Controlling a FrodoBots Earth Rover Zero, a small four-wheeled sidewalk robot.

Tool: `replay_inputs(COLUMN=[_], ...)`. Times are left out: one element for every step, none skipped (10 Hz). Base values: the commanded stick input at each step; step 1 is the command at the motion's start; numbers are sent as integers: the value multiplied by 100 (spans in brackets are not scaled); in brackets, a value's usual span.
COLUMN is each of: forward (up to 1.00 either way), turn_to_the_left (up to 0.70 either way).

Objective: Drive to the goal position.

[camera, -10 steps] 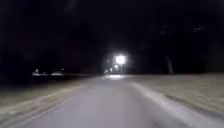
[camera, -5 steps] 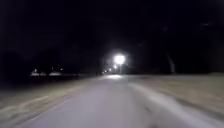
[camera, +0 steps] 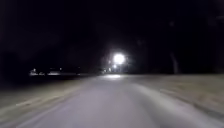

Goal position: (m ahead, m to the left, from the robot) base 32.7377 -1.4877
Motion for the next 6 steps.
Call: replay_inputs(forward=[100, 100, 100, 100, 100, 100], turn_to_the_left=[0, 0, 0, 0, 0, 0])
